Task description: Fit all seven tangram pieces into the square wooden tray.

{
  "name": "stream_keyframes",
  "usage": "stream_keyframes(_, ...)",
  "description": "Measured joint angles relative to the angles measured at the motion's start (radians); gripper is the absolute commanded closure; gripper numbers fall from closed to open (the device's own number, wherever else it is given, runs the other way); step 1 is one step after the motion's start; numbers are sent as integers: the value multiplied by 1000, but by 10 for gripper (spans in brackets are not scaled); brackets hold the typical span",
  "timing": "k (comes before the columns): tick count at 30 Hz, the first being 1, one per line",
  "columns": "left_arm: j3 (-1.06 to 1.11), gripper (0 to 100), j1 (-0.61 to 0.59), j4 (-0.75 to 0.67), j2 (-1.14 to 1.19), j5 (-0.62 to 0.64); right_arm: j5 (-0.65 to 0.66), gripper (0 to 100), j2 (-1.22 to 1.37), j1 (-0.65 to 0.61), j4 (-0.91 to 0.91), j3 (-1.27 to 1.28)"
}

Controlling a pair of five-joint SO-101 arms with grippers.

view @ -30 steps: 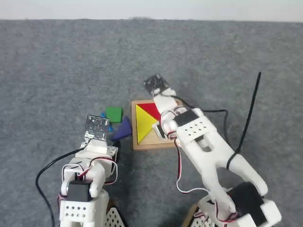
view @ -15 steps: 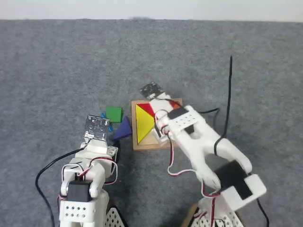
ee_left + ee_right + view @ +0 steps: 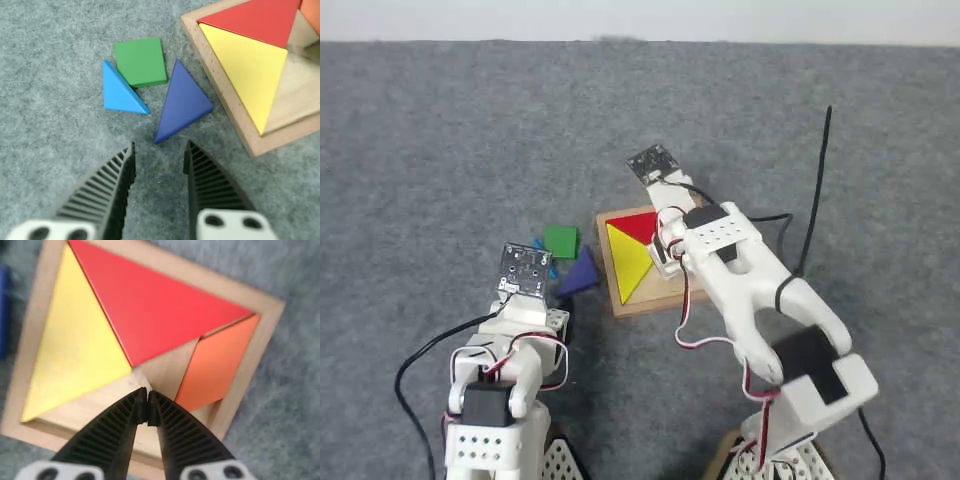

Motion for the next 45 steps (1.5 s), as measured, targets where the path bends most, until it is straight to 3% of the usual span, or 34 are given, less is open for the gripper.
stream_keyframes(9, 0, 852, 0, 0, 0, 0, -41, 888, -219, -91, -44, 75)
stream_keyframes(18, 0, 852, 0, 0, 0, 0, -110, 861, 37, -193, 6, -135)
stream_keyframes(23, 0, 852, 0, 0, 0, 0, -129, 892, -14, -117, 72, -120)
stream_keyframes(33, 0, 852, 0, 8, 0, 0, -91, 890, -523, 74, 130, 258)
stream_keyframes(40, 0, 849, 0, 57, 0, -11, -86, 890, -750, 87, 130, 404)
stream_keyframes(45, 0, 851, -176, -8, 0, -259, -86, 890, -770, 87, 130, 405)
